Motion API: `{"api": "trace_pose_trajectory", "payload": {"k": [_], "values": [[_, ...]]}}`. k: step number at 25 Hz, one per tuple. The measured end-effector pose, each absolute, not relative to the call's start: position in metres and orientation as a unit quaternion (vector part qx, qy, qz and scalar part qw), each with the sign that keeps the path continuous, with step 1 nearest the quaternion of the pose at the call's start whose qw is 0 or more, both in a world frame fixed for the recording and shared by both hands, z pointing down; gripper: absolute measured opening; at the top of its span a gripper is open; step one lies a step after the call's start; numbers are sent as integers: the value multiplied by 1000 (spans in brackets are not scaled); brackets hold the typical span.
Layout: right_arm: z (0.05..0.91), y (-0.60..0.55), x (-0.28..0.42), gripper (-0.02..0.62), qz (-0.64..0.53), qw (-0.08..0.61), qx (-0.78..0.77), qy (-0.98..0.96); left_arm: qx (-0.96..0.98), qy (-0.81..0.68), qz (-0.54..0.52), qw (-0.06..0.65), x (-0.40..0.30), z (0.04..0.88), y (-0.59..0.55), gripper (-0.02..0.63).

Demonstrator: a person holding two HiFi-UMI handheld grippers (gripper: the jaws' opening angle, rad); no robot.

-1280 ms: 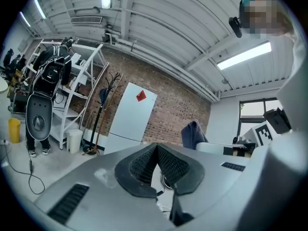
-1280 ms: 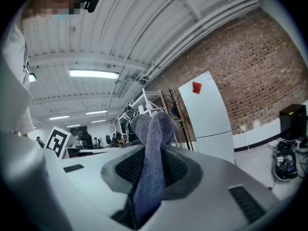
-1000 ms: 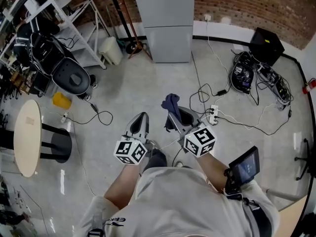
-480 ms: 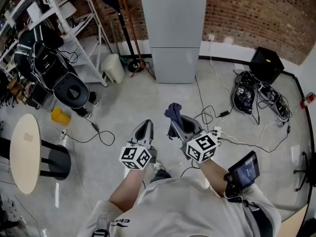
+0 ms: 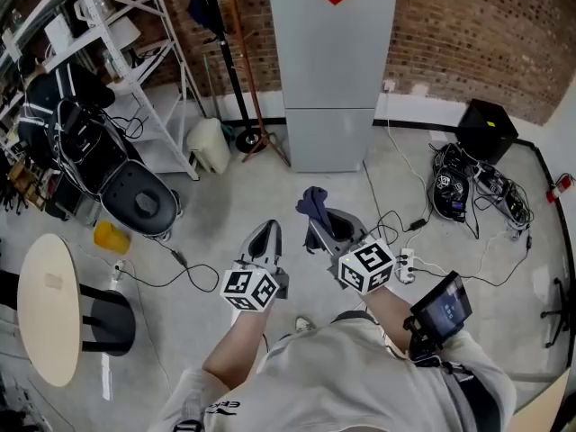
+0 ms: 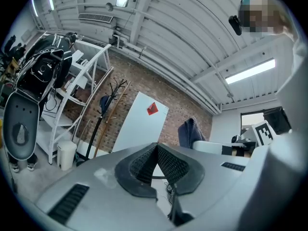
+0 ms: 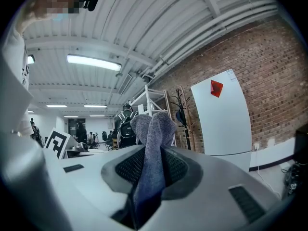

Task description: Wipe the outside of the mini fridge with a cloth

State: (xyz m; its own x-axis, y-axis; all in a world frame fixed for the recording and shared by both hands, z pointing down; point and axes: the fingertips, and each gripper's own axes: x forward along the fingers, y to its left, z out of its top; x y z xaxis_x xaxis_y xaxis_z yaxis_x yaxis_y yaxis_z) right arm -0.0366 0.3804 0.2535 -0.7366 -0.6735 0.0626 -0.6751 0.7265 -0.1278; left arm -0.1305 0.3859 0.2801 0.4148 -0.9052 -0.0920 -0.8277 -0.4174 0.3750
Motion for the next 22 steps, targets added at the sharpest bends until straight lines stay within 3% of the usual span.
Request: {"api": "trace_pose_trajectory", "payload": {"k": [22], "values": [[230, 161, -51, 86, 37, -10, 358, -933, 825, -540, -139, 93, -152, 238, 169, 3]]}}
